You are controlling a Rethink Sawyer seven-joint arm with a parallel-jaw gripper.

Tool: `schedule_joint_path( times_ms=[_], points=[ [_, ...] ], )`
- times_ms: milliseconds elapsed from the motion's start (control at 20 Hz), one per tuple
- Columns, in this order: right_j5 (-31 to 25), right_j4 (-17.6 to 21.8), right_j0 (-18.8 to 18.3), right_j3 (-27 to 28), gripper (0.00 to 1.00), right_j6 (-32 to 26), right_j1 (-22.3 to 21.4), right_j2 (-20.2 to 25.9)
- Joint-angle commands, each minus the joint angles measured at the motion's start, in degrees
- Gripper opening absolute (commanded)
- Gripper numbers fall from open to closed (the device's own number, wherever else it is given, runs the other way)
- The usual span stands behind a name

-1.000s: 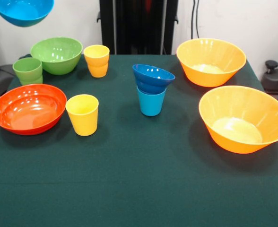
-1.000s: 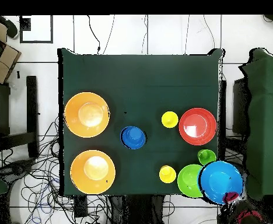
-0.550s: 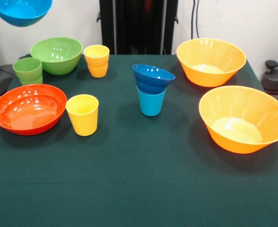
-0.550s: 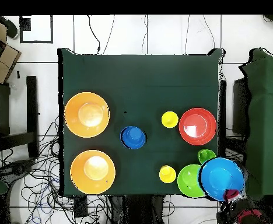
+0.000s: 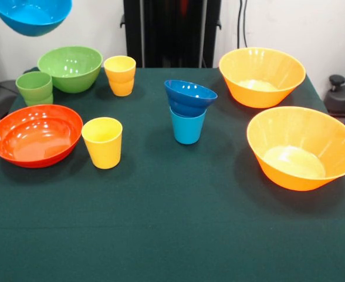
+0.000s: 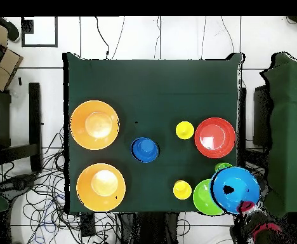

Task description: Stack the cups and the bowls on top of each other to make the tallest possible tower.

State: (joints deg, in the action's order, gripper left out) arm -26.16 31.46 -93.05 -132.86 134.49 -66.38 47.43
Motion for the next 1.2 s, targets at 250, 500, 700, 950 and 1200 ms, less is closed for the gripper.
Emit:
schedule_joint_path(
  times_ms=[250,500,700,950,1200],
  points=[
    [5.1,2.1,11.5,-2.5,0.0,4.0,2.2,-5.8],
    [6.0,2.3,13.9,-1.8,0.0,4.7,2.8,-8.7],
    [7.0,2.3,15.0,-1.5,0.0,4.6,3.1,-10.7],
    [8.0,1.9,16.9,-1.4,0.0,4.8,3.2,-13.0],
    [8.4,0.9,18.4,-1.2,0.0,4.7,3.1,-14.6]
  ],
)
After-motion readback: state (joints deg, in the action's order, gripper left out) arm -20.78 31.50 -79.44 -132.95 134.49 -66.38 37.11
